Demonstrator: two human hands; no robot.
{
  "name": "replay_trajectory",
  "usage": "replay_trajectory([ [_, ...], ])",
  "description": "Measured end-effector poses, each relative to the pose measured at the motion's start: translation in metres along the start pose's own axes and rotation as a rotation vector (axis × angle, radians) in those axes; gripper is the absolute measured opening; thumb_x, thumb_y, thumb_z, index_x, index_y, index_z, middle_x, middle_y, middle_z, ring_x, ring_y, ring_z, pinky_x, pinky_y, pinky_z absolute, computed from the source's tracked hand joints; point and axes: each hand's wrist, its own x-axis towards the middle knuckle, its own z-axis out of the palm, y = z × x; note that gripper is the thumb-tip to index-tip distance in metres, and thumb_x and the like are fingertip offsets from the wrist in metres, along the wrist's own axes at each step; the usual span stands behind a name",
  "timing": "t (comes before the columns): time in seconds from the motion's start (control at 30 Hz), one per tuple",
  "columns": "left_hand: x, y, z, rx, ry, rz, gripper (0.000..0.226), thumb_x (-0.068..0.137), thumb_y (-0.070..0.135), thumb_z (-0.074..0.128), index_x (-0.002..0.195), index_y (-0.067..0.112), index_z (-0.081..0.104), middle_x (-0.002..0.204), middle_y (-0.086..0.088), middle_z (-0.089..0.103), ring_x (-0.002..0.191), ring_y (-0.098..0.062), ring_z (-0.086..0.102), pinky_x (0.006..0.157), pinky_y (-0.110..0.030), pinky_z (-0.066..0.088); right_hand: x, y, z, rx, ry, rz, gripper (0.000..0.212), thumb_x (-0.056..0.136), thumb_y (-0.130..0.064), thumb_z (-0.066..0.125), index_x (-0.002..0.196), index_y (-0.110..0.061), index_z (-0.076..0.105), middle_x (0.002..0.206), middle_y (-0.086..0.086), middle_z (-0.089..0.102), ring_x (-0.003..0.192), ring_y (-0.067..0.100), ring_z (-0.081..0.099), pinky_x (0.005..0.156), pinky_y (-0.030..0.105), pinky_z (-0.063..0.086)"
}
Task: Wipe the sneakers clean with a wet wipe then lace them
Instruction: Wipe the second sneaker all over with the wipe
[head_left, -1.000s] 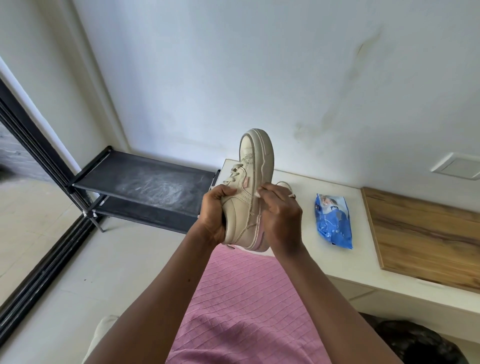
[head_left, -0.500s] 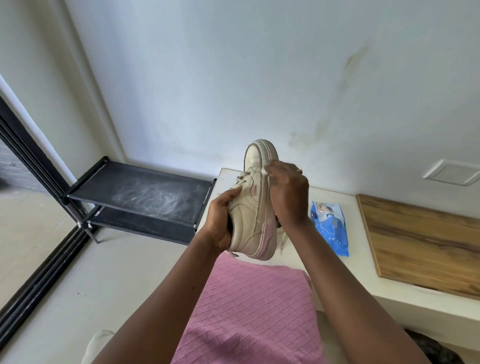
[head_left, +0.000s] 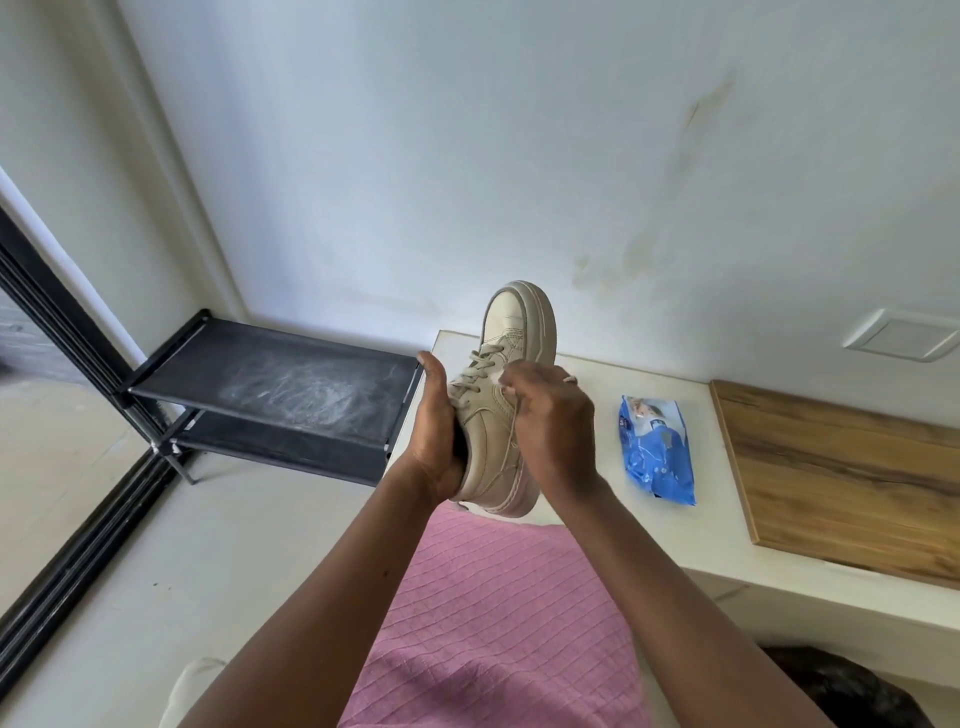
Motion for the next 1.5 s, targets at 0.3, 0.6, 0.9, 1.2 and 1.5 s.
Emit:
replay_trajectory([
  [0.3, 0.006, 0.003, -0.003, -0.038, -0.027, -0.008, 0.103, 0.073, 0.085, 0.019, 0.122, 0.002, 0.057, 0.109, -0.020, 0.065, 0.100, -0.031, 0.064, 0.099, -0.039, 0.044, -0.028, -0.020, -0.007, 0.143, -0.051, -0.192, 0.030, 0.069, 0.010, 0.040, 0.076, 0.002, 0.067, 0.081, 0.010, 0.070, 0.077, 0.023, 0.067, 0.068, 0.028, 0.055],
  [0.6, 0.003, 0.000, -0.002, -0.007, -0.092, -0.014, 0.094, 0.082, 0.078, 0.017, 0.120, 0.002, 0.057, 0.111, -0.018, 0.065, 0.108, -0.029, 0.061, 0.097, -0.038, 0.046, -0.005, -0.025, -0.005, 0.088, -0.022, 0.000, 0.026, 0.074, -0.003, 0.041, 0.074, -0.005, 0.067, 0.072, 0.007, 0.070, 0.065, 0.025, 0.067, 0.054, 0.028, 0.054],
  [0.9, 0.005, 0.000, -0.015, -0.055, -0.051, 0.012, 0.086, 0.085, 0.073, 0.027, 0.115, 0.001, 0.063, 0.109, -0.022, 0.064, 0.102, -0.033, 0.063, 0.090, -0.040, 0.052, -0.044, -0.022, -0.014, 0.113, -0.169, -0.245, 0.014, 0.075, 0.006, 0.053, 0.075, -0.002, 0.065, 0.080, 0.005, 0.067, 0.076, 0.024, 0.062, 0.060, 0.030, 0.052],
  [1.2, -0.004, -0.002, -0.009, -0.019, -0.253, -0.026, 0.063, 0.084, 0.056, 0.049, 0.118, 0.003, 0.056, 0.118, -0.019, 0.055, 0.118, -0.031, 0.051, 0.107, -0.043, 0.034, 0.000, -0.032, -0.005, 0.108, -0.084, -0.020, 0.027, 0.077, -0.011, 0.040, 0.070, -0.003, 0.064, 0.066, 0.009, 0.064, 0.060, 0.027, 0.060, 0.051, 0.032, 0.051],
  [1.5, -0.001, 0.007, -0.010, -0.128, -0.093, -0.008, 0.077, 0.092, 0.062, 0.023, 0.103, 0.003, 0.071, 0.105, -0.021, 0.067, 0.097, -0.031, 0.066, 0.087, -0.039, 0.054, -0.044, -0.024, -0.019, 0.048, -0.186, -0.194, 0.030, 0.058, 0.022, 0.066, 0.074, -0.002, 0.063, 0.080, 0.005, 0.067, 0.075, 0.023, 0.061, 0.058, 0.027, 0.049],
])
